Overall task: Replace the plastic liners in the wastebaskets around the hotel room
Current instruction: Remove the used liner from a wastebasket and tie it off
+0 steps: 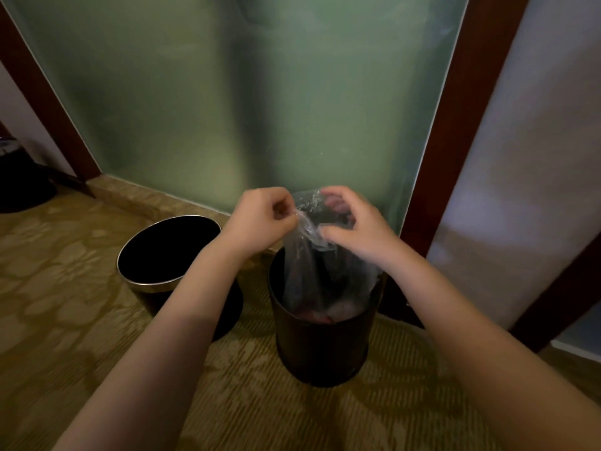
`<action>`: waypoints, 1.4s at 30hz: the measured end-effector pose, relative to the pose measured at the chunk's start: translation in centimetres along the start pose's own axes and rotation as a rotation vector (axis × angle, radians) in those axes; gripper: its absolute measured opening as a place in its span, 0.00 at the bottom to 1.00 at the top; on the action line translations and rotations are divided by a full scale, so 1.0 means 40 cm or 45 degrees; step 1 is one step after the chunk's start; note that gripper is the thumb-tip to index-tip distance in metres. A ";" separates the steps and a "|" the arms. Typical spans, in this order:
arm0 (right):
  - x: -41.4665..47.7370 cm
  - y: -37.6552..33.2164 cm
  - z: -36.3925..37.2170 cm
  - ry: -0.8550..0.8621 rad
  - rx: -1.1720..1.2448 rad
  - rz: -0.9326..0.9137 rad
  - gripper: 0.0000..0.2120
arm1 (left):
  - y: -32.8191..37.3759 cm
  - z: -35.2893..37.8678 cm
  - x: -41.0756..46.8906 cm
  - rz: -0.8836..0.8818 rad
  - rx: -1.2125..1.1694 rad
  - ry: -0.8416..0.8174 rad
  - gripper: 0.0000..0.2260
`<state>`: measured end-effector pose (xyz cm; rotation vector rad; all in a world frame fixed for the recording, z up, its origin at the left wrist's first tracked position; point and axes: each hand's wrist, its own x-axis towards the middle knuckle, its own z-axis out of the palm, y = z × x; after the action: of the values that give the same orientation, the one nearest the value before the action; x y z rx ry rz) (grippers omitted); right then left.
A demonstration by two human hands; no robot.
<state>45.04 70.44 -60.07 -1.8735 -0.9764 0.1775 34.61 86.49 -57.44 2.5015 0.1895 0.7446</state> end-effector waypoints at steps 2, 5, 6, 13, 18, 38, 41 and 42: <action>0.019 -0.033 0.004 -0.188 0.108 -0.017 0.34 | 0.019 -0.020 0.001 0.097 -0.015 -0.019 0.05; 0.039 -0.076 -0.006 -0.513 0.188 -0.064 0.45 | 0.042 -0.051 -0.005 0.150 -0.028 0.006 0.02; 0.043 -0.085 -0.011 -0.595 0.133 -0.085 0.49 | 0.044 -0.061 -0.008 0.152 -0.039 0.024 0.03; 0.068 -0.088 0.065 -0.301 -0.468 -0.352 0.39 | 0.046 -0.106 -0.019 0.127 -0.242 0.008 0.06; 0.059 -0.014 0.044 -0.137 -0.937 -0.116 0.08 | 0.004 -0.101 -0.012 -0.162 -0.219 0.296 0.08; 0.030 -0.102 -0.031 -0.198 -0.316 -0.229 0.12 | 0.043 0.234 -0.033 -0.242 -0.899 -0.309 0.23; 0.035 -0.089 -0.056 0.038 0.008 -0.176 0.13 | 0.035 0.239 -0.031 -0.448 -0.975 -0.089 0.13; 0.039 -0.072 -0.077 0.136 0.065 -0.142 0.13 | 0.031 0.233 -0.028 -0.512 -0.994 -0.078 0.09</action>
<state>46.05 69.96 -55.72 -1.7591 -0.9905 0.0349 38.71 81.02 -64.00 1.6695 0.2998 0.4499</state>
